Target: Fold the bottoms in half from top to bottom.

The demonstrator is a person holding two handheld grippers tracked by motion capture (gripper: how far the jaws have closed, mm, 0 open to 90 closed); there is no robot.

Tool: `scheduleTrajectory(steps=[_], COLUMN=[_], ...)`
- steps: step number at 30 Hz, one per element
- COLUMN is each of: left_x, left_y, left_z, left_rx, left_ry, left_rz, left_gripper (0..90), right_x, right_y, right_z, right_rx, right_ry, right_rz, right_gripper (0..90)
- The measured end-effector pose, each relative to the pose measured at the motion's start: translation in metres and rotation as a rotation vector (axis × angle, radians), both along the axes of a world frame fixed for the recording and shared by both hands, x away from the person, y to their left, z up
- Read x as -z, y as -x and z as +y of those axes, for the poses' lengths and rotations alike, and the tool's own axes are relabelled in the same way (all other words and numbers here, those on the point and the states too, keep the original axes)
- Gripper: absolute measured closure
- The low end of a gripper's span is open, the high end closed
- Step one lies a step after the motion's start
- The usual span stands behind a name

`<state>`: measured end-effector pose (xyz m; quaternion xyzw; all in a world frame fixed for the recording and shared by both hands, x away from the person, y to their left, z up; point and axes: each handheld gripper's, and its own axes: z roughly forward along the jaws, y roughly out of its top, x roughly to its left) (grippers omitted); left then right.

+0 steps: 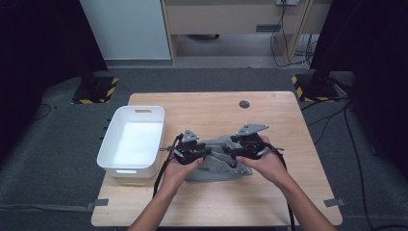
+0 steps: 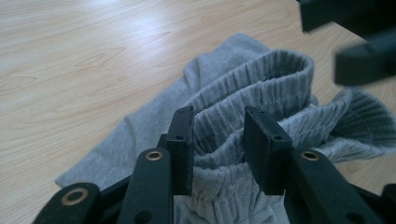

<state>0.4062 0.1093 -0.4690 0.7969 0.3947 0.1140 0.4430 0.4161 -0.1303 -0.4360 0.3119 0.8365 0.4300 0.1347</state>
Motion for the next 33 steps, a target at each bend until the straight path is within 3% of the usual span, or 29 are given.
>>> scheduleTrajectory(steps=[7, 10, 14, 15, 19, 25, 33], left_x=[0.005, 0.006, 0.006, 0.006, 0.005, -0.006, -0.019], left_y=[0.011, 0.014, 0.016, 0.018, 0.023, 0.028, 0.023], left_z=[0.004, 0.005, 0.005, 0.006, 0.006, 0.007, 0.011], left_rx=[0.003, 0.005, 0.010, 0.015, 0.031, 0.043, 0.022], left_ry=[0.002, -0.001, 0.000, -0.001, 0.000, 0.020, 0.035], left_rz=[-0.006, -0.013, -0.015, -0.016, -0.016, -0.040, -0.069], left_gripper=[61.3, 60.6, 60.6, 60.7, 60.7, 57.5, 58.4], right_x=[-0.001, 0.003, 0.008, 0.010, 0.011, 0.012, 0.013], right_y=[-0.019, -0.023, -0.022, -0.020, -0.017, -0.009, -0.005], right_z=[0.008, 0.014, 0.020, 0.023, 0.020, 0.013, 0.008], right_rx=[0.018, -0.004, -0.033, -0.048, -0.065, -0.086, -0.090], right_ry=[0.002, 0.015, 0.041, 0.076, 0.095, 0.107, 0.098], right_rz=[0.030, 0.047, 0.058, 0.060, 0.079, 0.079, 0.074], right_gripper=[52.5, 54.2, 56.5, 61.1, 73.6, 82.7, 86.9])
